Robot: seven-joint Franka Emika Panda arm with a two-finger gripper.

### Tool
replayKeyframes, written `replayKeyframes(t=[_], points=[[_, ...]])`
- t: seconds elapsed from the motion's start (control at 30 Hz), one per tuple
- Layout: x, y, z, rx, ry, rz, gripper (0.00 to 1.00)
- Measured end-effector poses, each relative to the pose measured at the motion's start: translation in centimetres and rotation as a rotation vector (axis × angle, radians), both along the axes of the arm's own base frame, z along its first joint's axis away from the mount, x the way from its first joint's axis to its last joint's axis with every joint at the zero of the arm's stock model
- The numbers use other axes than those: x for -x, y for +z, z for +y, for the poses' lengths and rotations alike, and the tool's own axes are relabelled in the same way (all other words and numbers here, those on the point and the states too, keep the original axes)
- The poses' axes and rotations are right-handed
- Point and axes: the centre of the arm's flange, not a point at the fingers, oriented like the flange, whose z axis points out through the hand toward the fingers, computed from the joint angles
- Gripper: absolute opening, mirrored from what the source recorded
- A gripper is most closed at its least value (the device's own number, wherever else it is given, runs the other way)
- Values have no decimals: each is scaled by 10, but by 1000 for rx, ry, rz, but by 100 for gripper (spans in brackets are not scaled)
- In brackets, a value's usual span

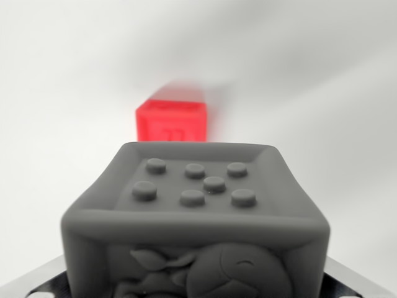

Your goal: Destack cube

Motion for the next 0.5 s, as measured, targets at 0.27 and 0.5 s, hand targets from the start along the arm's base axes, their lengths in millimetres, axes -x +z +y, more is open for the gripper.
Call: replayKeyframes(t=[0.27,0.5], points=[[3,-6,-14,0,15,-1,0],[6,-12,-26,0,28,0,0]])
